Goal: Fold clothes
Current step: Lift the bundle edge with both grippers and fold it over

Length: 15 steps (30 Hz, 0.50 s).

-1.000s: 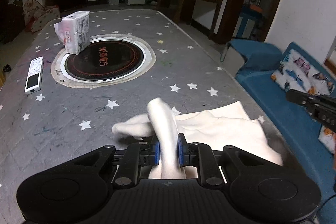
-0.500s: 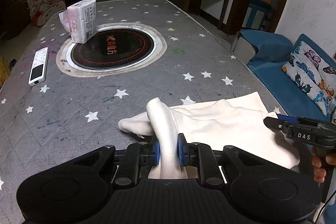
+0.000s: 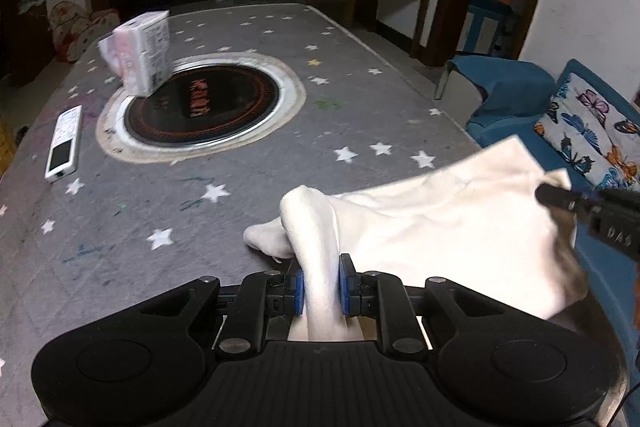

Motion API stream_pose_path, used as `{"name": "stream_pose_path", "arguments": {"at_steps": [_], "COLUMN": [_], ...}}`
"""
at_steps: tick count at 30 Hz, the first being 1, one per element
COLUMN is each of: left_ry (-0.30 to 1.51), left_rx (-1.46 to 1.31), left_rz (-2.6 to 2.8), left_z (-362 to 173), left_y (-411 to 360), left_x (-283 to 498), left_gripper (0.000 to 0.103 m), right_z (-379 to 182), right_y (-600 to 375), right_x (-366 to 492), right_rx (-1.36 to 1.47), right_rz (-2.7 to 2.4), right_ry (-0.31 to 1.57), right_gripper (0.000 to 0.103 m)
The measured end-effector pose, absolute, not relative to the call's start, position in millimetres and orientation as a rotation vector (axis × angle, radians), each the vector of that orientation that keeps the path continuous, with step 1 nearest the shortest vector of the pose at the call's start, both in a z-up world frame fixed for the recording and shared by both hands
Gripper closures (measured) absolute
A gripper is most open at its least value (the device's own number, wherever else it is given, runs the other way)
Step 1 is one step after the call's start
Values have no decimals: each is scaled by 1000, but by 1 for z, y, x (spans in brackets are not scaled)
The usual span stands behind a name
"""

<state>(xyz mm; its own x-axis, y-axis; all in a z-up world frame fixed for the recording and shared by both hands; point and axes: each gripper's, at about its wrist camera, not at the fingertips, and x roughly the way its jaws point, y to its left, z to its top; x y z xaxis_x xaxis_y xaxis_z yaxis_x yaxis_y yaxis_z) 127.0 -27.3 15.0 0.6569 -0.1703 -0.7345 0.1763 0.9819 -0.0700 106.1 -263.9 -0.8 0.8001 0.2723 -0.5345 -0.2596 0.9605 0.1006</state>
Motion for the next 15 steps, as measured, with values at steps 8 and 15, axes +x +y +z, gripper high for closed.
{"name": "stream_pose_path", "arguments": {"at_steps": [8,15], "left_ry": [800,811], "left_rx": [23,62], "left_rz": [-230,-230], "left_z": [23,16], "left_y": [-50,-63], "left_x": [137,150], "left_gripper": [85,84], "right_z": [21,1], "right_y": [-275,-286], "right_x": [107,116], "right_rx": [-29,-7], "right_rz": [216,155], "right_ry": [518,562], "right_gripper": [95,95]}}
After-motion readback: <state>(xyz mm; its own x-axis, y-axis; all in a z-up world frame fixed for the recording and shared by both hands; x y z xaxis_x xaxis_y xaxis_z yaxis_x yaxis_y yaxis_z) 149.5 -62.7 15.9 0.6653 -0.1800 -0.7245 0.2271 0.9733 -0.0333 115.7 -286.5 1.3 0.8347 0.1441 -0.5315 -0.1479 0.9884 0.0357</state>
